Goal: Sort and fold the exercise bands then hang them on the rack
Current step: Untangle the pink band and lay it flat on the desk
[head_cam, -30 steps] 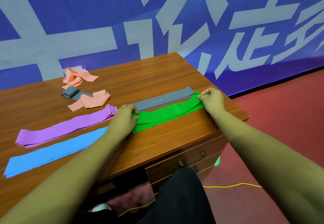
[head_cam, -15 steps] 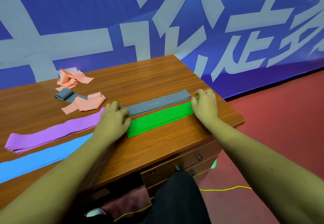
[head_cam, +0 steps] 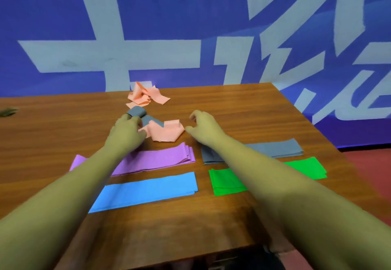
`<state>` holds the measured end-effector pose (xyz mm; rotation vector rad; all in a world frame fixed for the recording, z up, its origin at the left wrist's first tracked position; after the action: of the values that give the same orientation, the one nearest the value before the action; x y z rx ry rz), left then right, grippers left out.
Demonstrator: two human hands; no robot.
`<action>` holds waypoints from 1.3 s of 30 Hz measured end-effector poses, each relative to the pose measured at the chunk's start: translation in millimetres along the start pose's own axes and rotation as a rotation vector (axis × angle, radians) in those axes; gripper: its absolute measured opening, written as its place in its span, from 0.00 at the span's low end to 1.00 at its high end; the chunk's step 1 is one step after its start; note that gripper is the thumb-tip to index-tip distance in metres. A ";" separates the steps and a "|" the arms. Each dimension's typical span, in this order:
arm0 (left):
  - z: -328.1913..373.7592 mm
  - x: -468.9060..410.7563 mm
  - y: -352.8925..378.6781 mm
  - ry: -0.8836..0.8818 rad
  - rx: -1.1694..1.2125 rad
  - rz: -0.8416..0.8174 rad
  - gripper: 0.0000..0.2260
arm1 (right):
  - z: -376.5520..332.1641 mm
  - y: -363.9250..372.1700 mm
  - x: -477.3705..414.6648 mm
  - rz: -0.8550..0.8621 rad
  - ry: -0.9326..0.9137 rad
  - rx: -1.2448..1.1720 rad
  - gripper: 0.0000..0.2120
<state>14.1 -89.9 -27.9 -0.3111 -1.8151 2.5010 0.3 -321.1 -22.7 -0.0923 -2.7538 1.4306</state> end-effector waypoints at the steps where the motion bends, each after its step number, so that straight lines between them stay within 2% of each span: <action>1: -7.9 -5.6 7.9 -0.008 0.016 -0.040 0.13 | -7.4 10.9 -10.6 -0.032 0.012 0.021 0.18; 6: -34.2 -28.4 35.2 -0.058 0.053 -0.119 0.17 | -22.5 48.5 -49.5 -0.112 0.063 0.039 0.25; 10: -32.8 -39.4 36.5 0.018 0.038 -0.073 0.07 | -15.4 57.0 -64.1 -0.012 0.076 0.044 0.09; 12: -31.5 -40.2 35.3 0.047 0.042 -0.060 0.06 | -12.9 52.5 -64.6 0.026 0.081 -0.015 0.07; 16: -42.4 -37.3 21.6 -0.029 0.128 0.009 0.07 | -21.0 18.9 -59.5 0.119 0.045 -0.249 0.03; 19: -43.3 -31.1 -7.2 -0.080 0.301 0.124 0.05 | -26.0 -16.6 -56.2 0.205 0.029 -0.372 0.02; 22: -29.5 -24.6 -42.2 -0.078 0.479 0.219 0.04 | -32.0 -49.9 -46.1 0.281 0.015 -0.450 0.06; 25: -0.1 -12.5 -80.8 -0.021 0.667 0.344 0.03 | -34.9 -75.2 -29.4 0.352 0.018 -0.513 0.06; 28: 40.0 3.0 -118.3 0.084 0.794 0.398 0.03 | -39.9 -88.4 -14.8 0.344 -0.006 -0.451 0.04; 32: 87.5 21.0 -155.9 0.215 0.899 0.355 0.04 | -48.0 -103.9 13.4 0.255 -0.052 -0.311 0.05; 35: 120.6 37.2 -169.9 0.293 1.032 0.258 0.05 | -45.2 -116.3 39.3 0.159 -0.083 -0.298 0.05; 37: 146.1 51.6 -172.8 0.336 1.127 0.165 0.04 | -46.1 -122.4 59.1 0.082 -0.127 -0.263 0.02; 39: 169.7 65.0 -174.3 0.388 1.200 0.076 0.06 | -47.7 -135.5 79.0 0.043 -0.143 -0.393 0.05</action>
<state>-95.9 -184.3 178.0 -0.6833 -0.0377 2.7613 -80.4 -354.4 116.0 -0.0622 -3.1313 0.9157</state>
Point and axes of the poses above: each hand's wrist, its own x-axis away from the middle knuckle, its own y-axis out of the palm, z = x × y, the point moved 9 cm from there along -x, towards the middle knuckle, and after that the axes turned 7 degrees about y, right-handed, at the moved point
